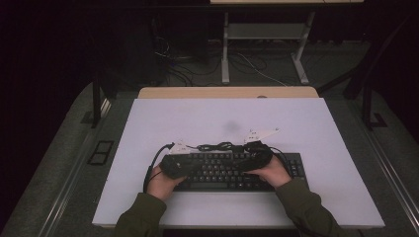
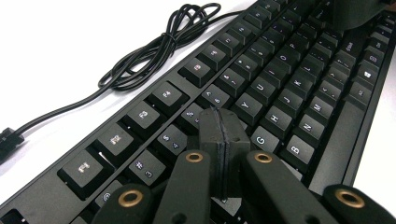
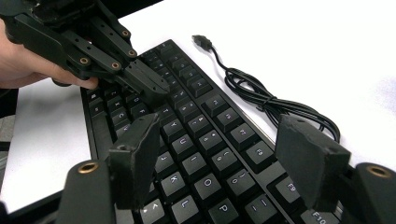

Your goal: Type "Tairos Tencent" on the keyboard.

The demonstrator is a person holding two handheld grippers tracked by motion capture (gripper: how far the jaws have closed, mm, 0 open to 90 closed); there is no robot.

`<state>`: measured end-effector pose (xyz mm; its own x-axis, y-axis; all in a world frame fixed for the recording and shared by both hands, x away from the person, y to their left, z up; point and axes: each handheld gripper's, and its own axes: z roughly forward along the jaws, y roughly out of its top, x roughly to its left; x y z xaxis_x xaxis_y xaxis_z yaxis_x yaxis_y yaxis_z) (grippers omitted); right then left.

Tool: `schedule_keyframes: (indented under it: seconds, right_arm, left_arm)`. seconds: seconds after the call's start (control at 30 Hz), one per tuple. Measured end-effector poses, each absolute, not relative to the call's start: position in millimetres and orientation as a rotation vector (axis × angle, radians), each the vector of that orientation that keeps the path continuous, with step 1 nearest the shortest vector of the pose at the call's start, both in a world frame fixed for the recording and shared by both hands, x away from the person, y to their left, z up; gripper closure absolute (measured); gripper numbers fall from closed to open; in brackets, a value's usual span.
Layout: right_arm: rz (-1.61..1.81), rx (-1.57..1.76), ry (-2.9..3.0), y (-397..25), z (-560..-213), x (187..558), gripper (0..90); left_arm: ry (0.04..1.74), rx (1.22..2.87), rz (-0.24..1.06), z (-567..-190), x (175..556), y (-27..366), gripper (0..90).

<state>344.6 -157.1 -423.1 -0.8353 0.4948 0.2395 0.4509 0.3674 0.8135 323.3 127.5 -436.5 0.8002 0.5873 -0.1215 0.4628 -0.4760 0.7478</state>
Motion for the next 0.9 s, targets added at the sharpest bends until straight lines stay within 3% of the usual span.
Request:
schedule_keyframes:
  seconds: [0.47, 0.7, 0.9]
  right_arm:
    - [1.518, 0.877, 2.535, -159.0, -420.0, 343.9, 25.2]
    - [1.525, 0.888, 2.522, -161.8, -417.1, 345.5, 22.1]
    - [1.542, 0.886, 2.535, -164.1, -415.8, 346.3, 25.6]
  left_arm:
    - [0.758, 2.095, 0.182, -429.0, 318.6, 128.5, 85.8]
    - [0.758, 2.079, 0.183, -427.5, 315.9, 131.0, 75.4]
    - [0.768, 2.055, 0.19, -426.7, 312.8, 135.9, 57.8]
